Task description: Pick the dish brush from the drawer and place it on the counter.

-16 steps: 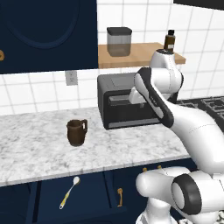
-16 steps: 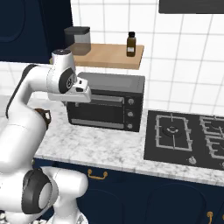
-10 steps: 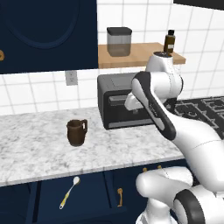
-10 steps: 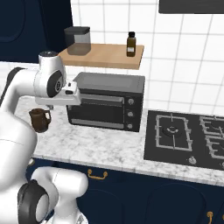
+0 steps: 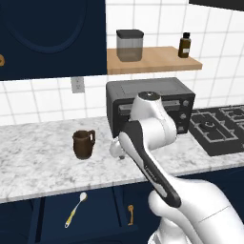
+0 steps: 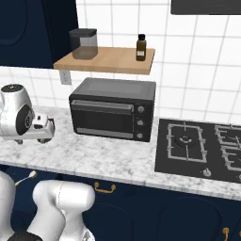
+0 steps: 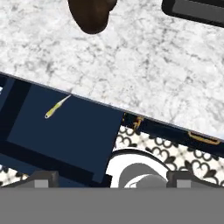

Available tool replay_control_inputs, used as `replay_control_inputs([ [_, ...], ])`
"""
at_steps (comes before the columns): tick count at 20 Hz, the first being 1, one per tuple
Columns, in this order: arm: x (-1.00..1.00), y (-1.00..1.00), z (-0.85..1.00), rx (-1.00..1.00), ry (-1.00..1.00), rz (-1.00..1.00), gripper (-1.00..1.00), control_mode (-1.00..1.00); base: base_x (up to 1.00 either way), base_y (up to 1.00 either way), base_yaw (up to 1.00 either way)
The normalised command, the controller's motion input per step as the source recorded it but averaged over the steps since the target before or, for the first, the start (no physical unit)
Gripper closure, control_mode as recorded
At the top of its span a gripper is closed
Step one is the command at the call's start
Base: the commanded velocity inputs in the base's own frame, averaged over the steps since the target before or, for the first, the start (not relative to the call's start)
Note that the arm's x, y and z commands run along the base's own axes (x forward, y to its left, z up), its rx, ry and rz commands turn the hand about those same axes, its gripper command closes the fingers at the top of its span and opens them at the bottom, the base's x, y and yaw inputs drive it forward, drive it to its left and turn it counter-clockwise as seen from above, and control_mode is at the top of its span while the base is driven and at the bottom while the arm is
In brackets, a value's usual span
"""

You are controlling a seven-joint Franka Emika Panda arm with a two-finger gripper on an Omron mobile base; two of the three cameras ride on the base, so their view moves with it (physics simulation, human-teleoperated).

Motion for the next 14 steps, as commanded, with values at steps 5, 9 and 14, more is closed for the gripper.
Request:
replay_control_inputs([
  [5, -0.21, 1.00, -0.61, 0.00, 0.02, 0.00, -1.00, -1.00, 0.00, 0.00, 0.00],
  [9, -0.16, 1.00, -0.63, 0.00, 0.04, 0.00, -1.00, -1.00, 0.00, 0.00, 0.00],
  [14, -0.28, 0.78, -0.56, 0.00, 0.10, 0.00, -1.00, -1.00, 0.00, 0.00, 0.00],
])
